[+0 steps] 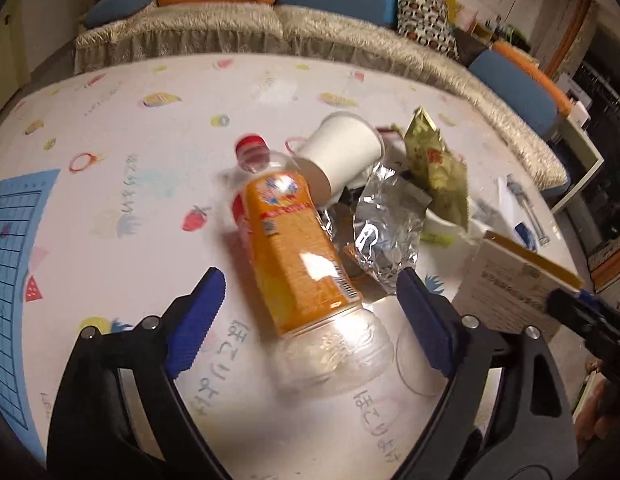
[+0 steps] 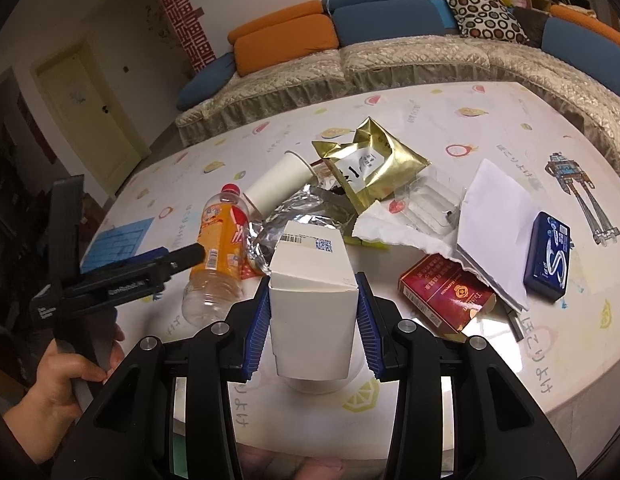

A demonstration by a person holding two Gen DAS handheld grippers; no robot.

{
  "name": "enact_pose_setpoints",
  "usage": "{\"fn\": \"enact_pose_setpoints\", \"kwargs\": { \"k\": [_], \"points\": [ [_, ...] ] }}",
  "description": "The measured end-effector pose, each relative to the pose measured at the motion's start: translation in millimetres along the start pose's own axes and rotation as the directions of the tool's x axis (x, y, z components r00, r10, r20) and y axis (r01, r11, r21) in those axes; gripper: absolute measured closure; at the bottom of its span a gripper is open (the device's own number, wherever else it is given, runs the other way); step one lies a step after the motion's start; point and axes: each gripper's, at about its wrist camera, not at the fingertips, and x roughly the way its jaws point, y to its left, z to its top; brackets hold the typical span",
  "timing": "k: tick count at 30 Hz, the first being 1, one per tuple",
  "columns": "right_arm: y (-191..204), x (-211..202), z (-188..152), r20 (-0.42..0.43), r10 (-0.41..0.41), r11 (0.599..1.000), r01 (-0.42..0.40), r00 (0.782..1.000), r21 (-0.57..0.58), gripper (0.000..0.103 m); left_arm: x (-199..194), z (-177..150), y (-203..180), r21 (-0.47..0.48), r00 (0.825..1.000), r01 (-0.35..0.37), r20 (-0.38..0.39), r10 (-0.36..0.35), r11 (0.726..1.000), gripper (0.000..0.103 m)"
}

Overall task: Collect trash
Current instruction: 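Grasp the white box with the right gripper while the left gripper grasps the orange bottle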

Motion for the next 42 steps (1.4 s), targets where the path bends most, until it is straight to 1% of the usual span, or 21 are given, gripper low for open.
{"fn": "enact_pose_setpoints", "kwargs": {
  "k": [1, 3, 4, 5, 8, 9, 12, 15, 20, 25, 29, 31, 32, 33, 34, 35, 36, 37, 38, 40, 42],
  "points": [
    [-2, 1, 0, 0.000, 0.000, 1.000, 0.000, 1.000, -0.001, 0.062, 9, -1, 0, -0.017, 1.000, 0.000, -0.026, 0.000, 1.000, 0.021],
    [-6, 2, 0, -0.005, -0.001, 1.000, 0.001, 1.000, -0.001, 0.062, 26, -4, 2, -0.052, 0.997, 0.000, -0.071, -0.004, 0.999, 0.029],
    [-8, 3, 1, -0.007, 0.001, 1.000, -0.001, 1.000, 0.001, 0.062, 33, -5, 2, -0.052, 0.996, -0.013, -0.086, 0.009, 0.999, 0.033],
    [-10, 4, 1, -0.010, 0.004, 1.000, -0.004, 1.000, 0.003, 0.062, 34, -6, 2, -0.053, 0.997, -0.008, -0.081, 0.004, 0.999, 0.033],
    [-15, 8, -1, -0.014, 0.011, 1.000, -0.011, 1.000, 0.014, 0.062, 34, -5, -2, -0.024, 0.997, -0.008, -0.077, 0.006, 1.000, 0.039],
    [-16, 10, -1, -0.018, 0.011, 1.000, -0.011, 1.000, 0.018, 0.062, 35, -4, -2, -0.017, 0.997, -0.004, -0.080, 0.002, 1.000, 0.039],
    [-17, 14, -5, -0.027, 0.022, 0.999, -0.022, 0.999, 0.025, 0.062, 32, -4, 3, -0.032, 0.996, 0.013, -0.082, -0.016, 0.999, 0.041],
    [-15, 11, -7, -0.026, 0.029, 0.999, -0.028, 0.999, 0.021, 0.062, 21, -5, 8, -0.041, 0.998, 0.028, -0.062, -0.031, 0.999, 0.045],
    [-13, -5, -4, 0.002, 0.057, 0.998, -0.057, 0.998, 0.035, 0.062, -15, -5, 8, -0.014, 0.999, 0.050, -0.003, -0.050, 0.999, 0.045],
    [-7, -25, -2, 0.033, 0.057, 0.998, -0.058, 0.998, 0.028, 0.062, -45, -6, -6, 0.044, 0.997, 0.062, 0.036, -0.064, 0.997, 0.046],
    [-10, -48, -7, 0.055, 0.047, 0.999, -0.048, 0.997, 0.025, 0.062, -62, -13, -26, 0.099, 0.995, 0.078, 0.052, -0.083, 0.992, 0.049],
    [-14, -64, -13, 0.069, 0.032, 0.999, -0.034, 0.997, 0.026, 0.062, -70, -20, -40, 0.131, 0.994, 0.087, 0.058, -0.096, 0.987, 0.053],
    [-16, -72, -17, 0.076, 0.025, 0.999, -0.027, 0.997, 0.029, 0.062, -71, -22, -46, 0.148, 0.993, 0.092, 0.058, -0.101, 0.985, 0.071],
    [-20, -81, -21, 0.081, 0.016, 0.999, -0.019, 0.997, 0.035, 0.062, -72, -26, -54, 0.166, 0.992, 0.106, 0.044, -0.115, 0.980, 0.100],
    [-23, -88, -24, 0.086, 0.008, 0.999, -0.012, 0.996, 0.041, 0.062, -72, -30, -61, 0.177, 0.991, 0.123, 0.029, -0.130, 0.977, 0.100],
    [-26, -95, -27, 0.091, 0.002, 0.999, -0.006, 0.996, 0.048, 0.062, -72, -34, -69, 0.195, 0.990, 0.128, 0.024, -0.135, 0.972, 0.096],
    [-29, -100, -32, 0.092, -0.014, 0.999, 0.010, 0.996, 0.049, 0.062, -69, -39, -78, 0.219, 0.992, 0.122, 0.015, -0.128, 0.968, 0.096],
    [-32, -101, -35, 0.085, -0.044, 0.998, 0.040, 0.995, 0.049, 0.062, -62, -42, -83, 0.222, 0.993, 0.111, 0.004, -0.115, 0.969, 0.096],
    [-36, -100, -38, 0.074, -0.053, 0.997, 0.048, 0.996, 0.062, 0.062, -54, -44, -86, 0.224, 0.994, 0.108, -0.011, -0.108, 0.969, 0.096],
    [-45, -97, -45, 0.076, -0.038, 0.995, 0.030, 0.996, 0.098, 0.062, -35, -50, -89, 0.242, 0.997, 0.068, -0.037, -0.061, 0.968, 0.097],
    [-46, -94, -52, 0.055, -0.041, 0.995, 0.035, 0.998, 0.097, 0.062, -26, -58, -84, 0.198, 0.992, 0.115, -0.082, -0.100, 0.973, 0.097]
  ]
}}
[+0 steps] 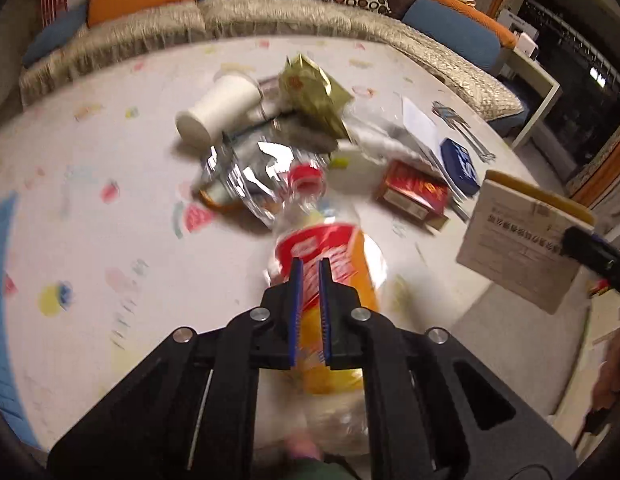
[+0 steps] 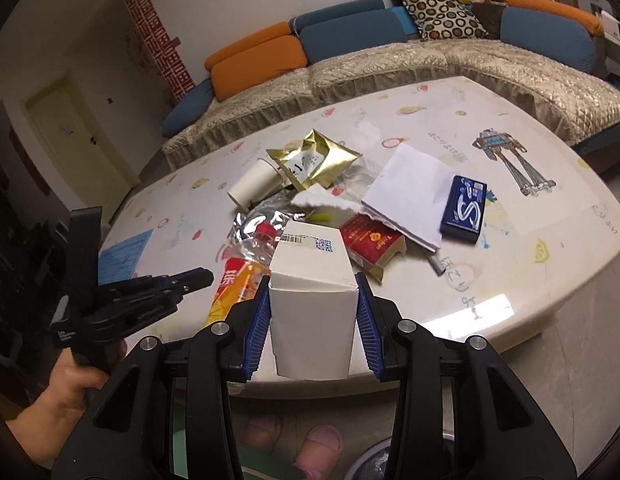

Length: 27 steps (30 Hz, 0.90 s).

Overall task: Collect trash
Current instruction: 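Grasp the white box with the right gripper while the left gripper grasps the orange bottle, then lift the white box and bottle and carry both over the floor trash bin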

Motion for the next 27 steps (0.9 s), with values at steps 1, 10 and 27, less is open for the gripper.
{"fn": "enact_pose_setpoints", "kwargs": {
  "k": [1, 10, 27],
  "points": [
    [0, 0, -4, -0.004, -0.001, 1.000, 0.001, 1.000, -0.014, 0.062, 0, -3, 0, -0.004, 1.000, 0.009, 0.002, -0.009, 1.000, 0.097],
    [-24, 11, -16, -0.037, -0.005, 0.999, 0.007, 0.999, 0.039, 0.062, 5, -6, -45, 0.055, 0.999, -0.022, 0.038, 0.020, 0.998, 0.007],
    [-78, 11, -29, -0.040, -0.033, 0.992, 0.037, 0.999, 0.121, 0.062, 71, -34, -92, 0.127, 0.991, -0.004, -0.134, 0.022, 0.992, 0.024]
  ]
}}
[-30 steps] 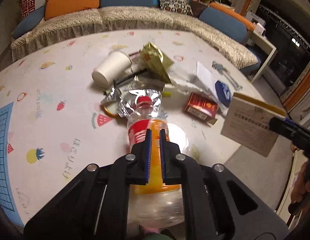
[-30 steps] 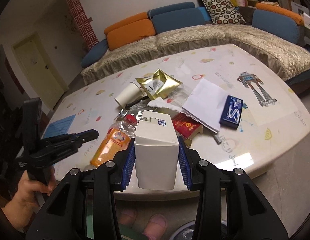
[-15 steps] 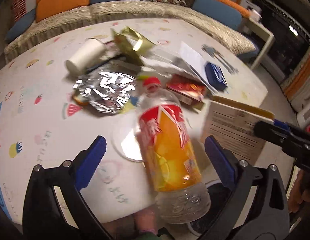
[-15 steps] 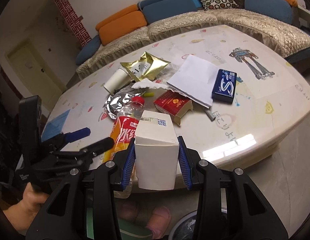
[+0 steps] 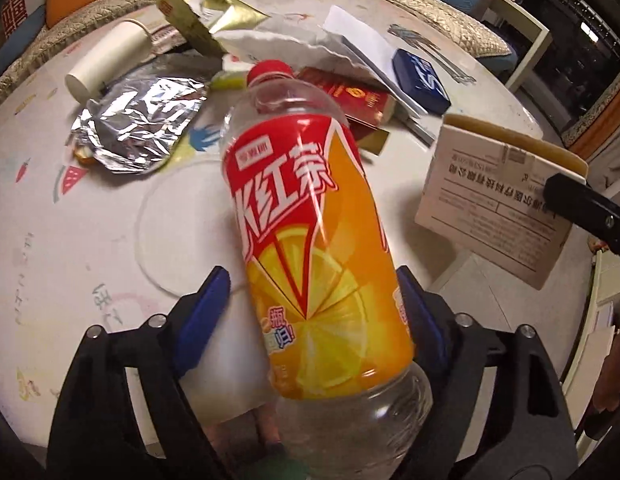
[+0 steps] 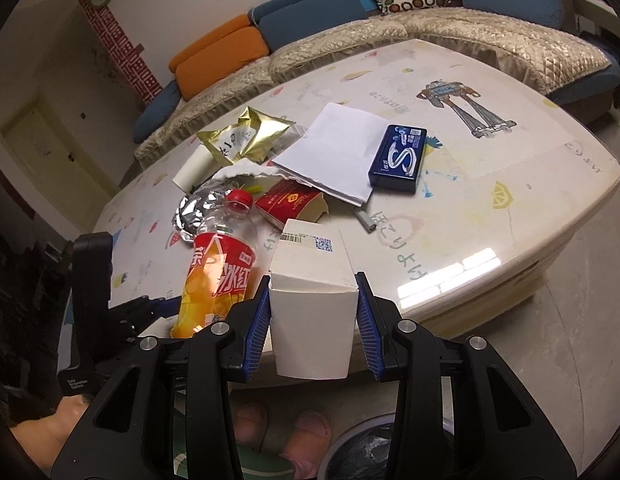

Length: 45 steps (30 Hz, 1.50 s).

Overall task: Collect trash
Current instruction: 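Lift the white box and bottle and carry both over the floor trash bin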

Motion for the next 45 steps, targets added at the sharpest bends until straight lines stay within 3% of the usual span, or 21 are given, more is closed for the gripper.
{"fn": "enact_pose_setpoints", "kwargs": {
  "k": [3, 11, 21, 28, 38, 45],
  "points": [
    [-5, -2, -1, 0.005, 0.006, 1.000, -0.006, 1.000, 0.009, 0.062, 0, 0, -9, 0.031, 1.000, -0.008, 0.000, 0.008, 1.000, 0.035],
    [-12, -6, -5, 0.013, 0.029, 0.999, -0.029, 0.999, 0.025, 0.062, -5, 0, -10, 0.017, 1.000, -0.003, 0.008, 0.003, 1.000, 0.046],
    [-8, -31, 0, 0.067, 0.069, 0.997, -0.072, 0.995, 0.033, 0.062, -35, 10, -24, 0.051, 0.998, 0.002, 0.068, -0.005, 0.999, 0.046],
    [-10, -73, -11, 0.114, 0.070, 0.997, -0.073, 0.991, 0.028, 0.062, -59, 6, -46, 0.098, 0.994, 0.026, 0.104, -0.036, 0.995, 0.046],
    [-46, -129, -72, 0.116, -0.011, 0.995, -0.001, 0.993, 0.098, 0.062, -74, -34, -96, 0.219, 0.992, 0.082, 0.077, -0.101, 0.972, 0.046],
    [-80, -130, -130, 0.029, -0.060, 0.983, 0.054, 0.998, 0.174, 0.062, -59, -85, -138, 0.375, 0.993, 0.114, -0.020, -0.115, 0.920, 0.046]
  ]
}}
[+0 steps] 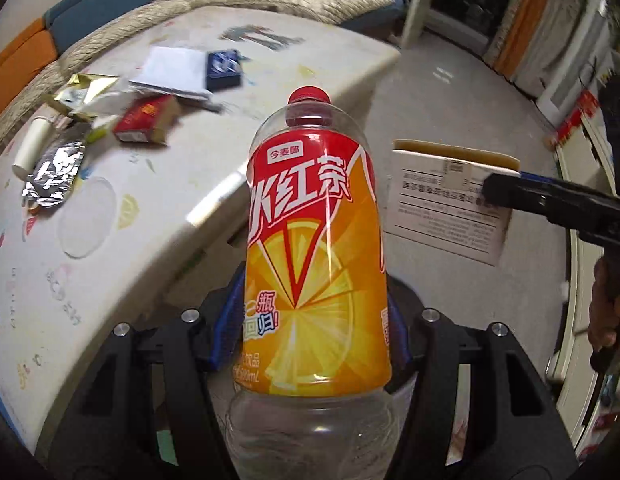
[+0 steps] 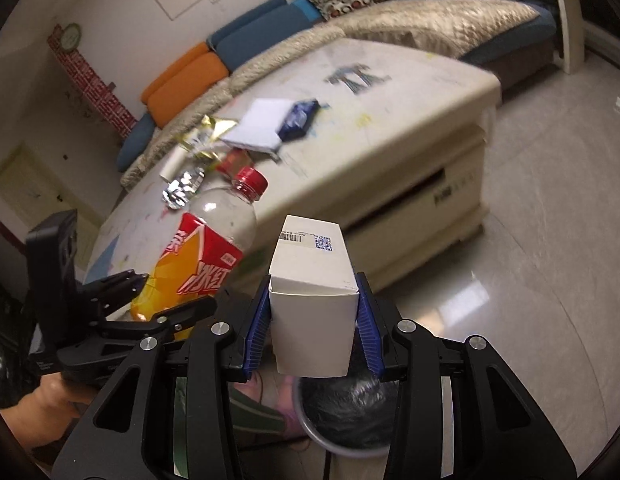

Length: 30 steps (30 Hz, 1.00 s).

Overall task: Collect trash
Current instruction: 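Lift the white box and bottle and carry both over the floor trash bin, then open the right gripper over the bin while the left gripper releases the bottle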

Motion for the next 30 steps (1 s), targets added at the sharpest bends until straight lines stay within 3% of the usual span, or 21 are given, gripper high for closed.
{"fn": "enact_pose_setpoints", "kwargs": {
  "k": [8, 10, 18, 27, 30],
  "points": [
    [-50, 36, -62, -0.129, -0.049, 0.990, 0.065, 0.990, 0.122, 0.062, 44, -37, -42, 0.136, 0.987, 0.064, -0.156, -0.043, 0.989, 0.046],
    [-61, 47, -76, -0.163, -0.052, 0.985, 0.077, 0.985, 0.154, 0.062, 62, -47, -47, 0.166, 0.974, 0.090, -0.220, -0.052, 0.982, 0.046],
    [-90, 94, -121, -0.280, -0.054, 0.967, 0.120, 0.959, 0.226, 0.062, 127, -77, -54, 0.285, 0.926, 0.096, -0.378, 0.020, 0.954, 0.046],
    [-102, 144, -142, -0.377, -0.074, 0.955, 0.174, 0.923, 0.239, 0.062, 194, -87, -52, 0.324, 0.850, 0.117, -0.521, 0.074, 0.939, 0.046],
    [-104, 153, -143, -0.389, -0.093, 0.952, 0.196, 0.917, 0.234, 0.061, 206, -89, -52, 0.316, 0.836, 0.117, -0.543, 0.078, 0.942, 0.046]
  ]
}}
